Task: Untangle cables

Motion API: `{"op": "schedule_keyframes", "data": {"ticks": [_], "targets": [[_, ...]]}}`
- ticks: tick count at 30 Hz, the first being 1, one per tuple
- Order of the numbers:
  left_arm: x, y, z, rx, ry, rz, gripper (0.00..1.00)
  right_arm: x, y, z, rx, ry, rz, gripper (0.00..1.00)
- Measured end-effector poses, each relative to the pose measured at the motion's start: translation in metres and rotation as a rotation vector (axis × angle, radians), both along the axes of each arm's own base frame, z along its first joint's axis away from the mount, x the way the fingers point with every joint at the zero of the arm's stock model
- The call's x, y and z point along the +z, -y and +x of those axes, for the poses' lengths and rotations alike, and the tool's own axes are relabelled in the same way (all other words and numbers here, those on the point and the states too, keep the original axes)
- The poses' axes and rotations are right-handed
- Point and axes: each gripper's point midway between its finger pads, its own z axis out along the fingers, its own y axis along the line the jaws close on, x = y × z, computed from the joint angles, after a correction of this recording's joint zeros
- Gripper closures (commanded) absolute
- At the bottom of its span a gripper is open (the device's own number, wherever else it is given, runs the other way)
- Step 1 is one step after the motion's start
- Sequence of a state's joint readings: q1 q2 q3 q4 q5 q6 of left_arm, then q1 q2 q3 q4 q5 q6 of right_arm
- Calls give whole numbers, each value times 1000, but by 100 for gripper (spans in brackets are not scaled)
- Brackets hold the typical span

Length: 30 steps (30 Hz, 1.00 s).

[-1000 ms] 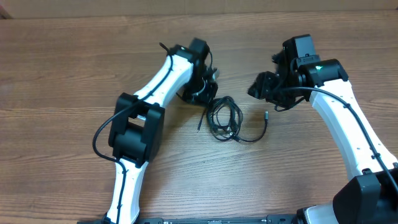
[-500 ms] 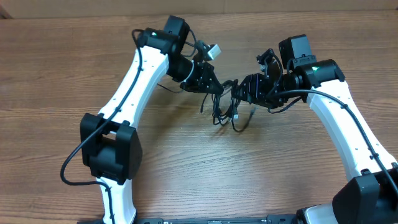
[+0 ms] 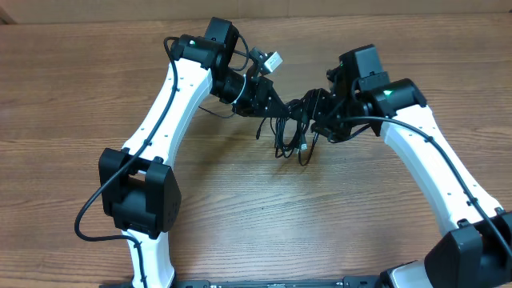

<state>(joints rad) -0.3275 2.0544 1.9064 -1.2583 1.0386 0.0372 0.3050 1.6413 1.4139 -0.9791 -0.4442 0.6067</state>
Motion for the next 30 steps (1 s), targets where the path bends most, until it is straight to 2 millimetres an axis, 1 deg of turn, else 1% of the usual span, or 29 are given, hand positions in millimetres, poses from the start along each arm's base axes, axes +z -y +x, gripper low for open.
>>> {"op": "schedule_keyframes", "data": {"ticks": [4,13,14,17,19,21,23,24,25,26,27,29,30], "targets": [[13,6,-4,-14,-28,-83,96,-18,9,-1,-29,-41,-86,47],[52,16,-14,-53,-104,-307,96,-37,23,17,-73,-6,-191,48],[55,17,-15,-56,-111,-326,96,-38,24,17,-75,-9,-198,49],[58,10,-10,-38,-115,-344,96,-53,36,10,-79,-64,-271,55],[55,0,-1,-3,-109,-318,96,-59,46,5,-84,-93,-316,56],[62,-31,14,85,-58,-270,96,-71,75,-1,-129,-157,-402,57],[65,-60,21,173,12,-156,96,-76,96,-4,-154,-197,-445,58],[67,-75,23,219,49,-88,96,-77,113,-6,-166,-216,-470,58],[66,-89,22,260,87,5,96,-77,117,-6,-166,-220,-472,58],[64,-93,22,271,98,45,96,-77,120,-6,-151,-217,-473,58],[57,-97,20,279,103,108,96,-77,121,-6,-133,-212,-472,58],[44,-98,19,276,118,196,96,-76,112,-4,-74,-187,-438,56],[37,-89,17,252,137,245,96,-74,104,-3,-40,-170,-403,54]]}}
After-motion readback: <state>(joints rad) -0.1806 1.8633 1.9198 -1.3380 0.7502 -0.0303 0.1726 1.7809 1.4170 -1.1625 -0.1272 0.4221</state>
